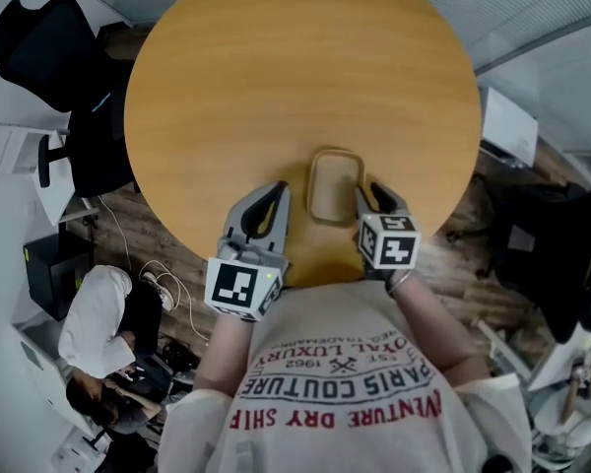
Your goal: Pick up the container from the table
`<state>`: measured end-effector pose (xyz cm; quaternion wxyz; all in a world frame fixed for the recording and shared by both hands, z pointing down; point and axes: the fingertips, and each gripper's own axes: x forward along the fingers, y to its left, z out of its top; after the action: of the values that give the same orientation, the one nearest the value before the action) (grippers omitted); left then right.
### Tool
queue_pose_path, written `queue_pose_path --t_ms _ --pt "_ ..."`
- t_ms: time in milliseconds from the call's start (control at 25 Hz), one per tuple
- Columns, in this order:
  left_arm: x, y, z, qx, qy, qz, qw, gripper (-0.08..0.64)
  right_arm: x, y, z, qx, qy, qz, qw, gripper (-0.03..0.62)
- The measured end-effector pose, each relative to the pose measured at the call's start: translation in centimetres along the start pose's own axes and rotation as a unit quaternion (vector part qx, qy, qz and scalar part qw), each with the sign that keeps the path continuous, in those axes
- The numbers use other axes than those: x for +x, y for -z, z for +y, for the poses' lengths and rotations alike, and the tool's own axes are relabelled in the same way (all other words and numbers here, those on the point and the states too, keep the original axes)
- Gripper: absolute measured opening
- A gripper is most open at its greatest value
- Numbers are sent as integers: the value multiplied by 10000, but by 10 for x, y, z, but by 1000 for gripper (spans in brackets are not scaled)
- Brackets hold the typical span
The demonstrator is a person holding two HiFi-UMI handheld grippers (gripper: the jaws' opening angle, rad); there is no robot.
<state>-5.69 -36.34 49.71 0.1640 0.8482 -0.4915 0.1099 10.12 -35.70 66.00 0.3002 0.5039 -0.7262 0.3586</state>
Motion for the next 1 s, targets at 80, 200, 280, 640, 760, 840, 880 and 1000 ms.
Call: queue_pose_path --t_ms 80,200,280,640,760,840,880,1000 --pt "4 1 -1 -61 35 -2 10000 0 11 8 -4 178 45 260 9995 107" --pt "11 -5 0 -136 75 -165 9997 2 26 16 -11 387 180 635 9971 107" --pt "17 -4 3 -171 48 -190 9997 0 35 19 -15 299 339 807 9957 107" --pt "37 1 10 -194 -146 -49 9997 1 54 36 -24 403 575 1255 9896 106" --pt "40 -2 5 -150 -80 -75 9998 2 56 35 -23 366 535 1287 9896 106" --pt "42 -7 0 -42 -5 -113 9999 0 58 35 -23 412 467 1334 9891 104" --pt "43 -9 -3 -3 22 -121 9999 2 58 35 -21 436 423 1359 9889 95" --pt "44 -16 -6 57 93 -148 9998 0 61 35 -14 519 267 1400 9884 51"
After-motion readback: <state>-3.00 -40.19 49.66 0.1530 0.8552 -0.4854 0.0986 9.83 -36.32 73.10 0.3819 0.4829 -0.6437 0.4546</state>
